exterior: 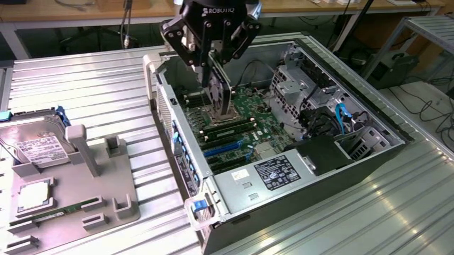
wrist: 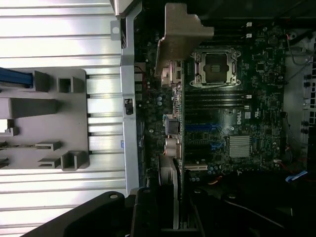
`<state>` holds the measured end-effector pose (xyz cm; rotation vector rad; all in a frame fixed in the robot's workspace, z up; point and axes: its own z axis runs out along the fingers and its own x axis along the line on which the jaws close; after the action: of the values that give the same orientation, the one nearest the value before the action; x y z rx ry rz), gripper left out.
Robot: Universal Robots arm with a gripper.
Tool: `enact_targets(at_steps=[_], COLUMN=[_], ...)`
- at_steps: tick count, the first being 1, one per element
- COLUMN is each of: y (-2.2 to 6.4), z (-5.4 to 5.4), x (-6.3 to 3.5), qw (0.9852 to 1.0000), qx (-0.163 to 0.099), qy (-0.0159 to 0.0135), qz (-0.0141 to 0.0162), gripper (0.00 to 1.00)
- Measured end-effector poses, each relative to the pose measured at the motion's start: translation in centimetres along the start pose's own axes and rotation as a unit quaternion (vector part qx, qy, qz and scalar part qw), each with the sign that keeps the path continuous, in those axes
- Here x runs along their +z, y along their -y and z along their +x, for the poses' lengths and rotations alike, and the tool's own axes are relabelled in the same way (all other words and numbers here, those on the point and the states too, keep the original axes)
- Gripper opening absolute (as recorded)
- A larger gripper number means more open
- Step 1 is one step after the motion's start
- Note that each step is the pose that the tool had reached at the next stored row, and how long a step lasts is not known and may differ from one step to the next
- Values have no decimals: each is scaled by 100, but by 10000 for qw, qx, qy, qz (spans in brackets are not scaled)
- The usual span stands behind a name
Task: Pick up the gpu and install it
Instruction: 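Pick up the gpu and move the gpu toward the slot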
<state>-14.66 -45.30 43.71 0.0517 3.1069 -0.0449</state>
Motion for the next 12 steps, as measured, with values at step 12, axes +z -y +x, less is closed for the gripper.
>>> enact_targets(at_steps=[12], y=[-12], z=[-279], x=[15], qw=[10000], qx=[-91], qy=[2], qz=[-7], gripper=[28])
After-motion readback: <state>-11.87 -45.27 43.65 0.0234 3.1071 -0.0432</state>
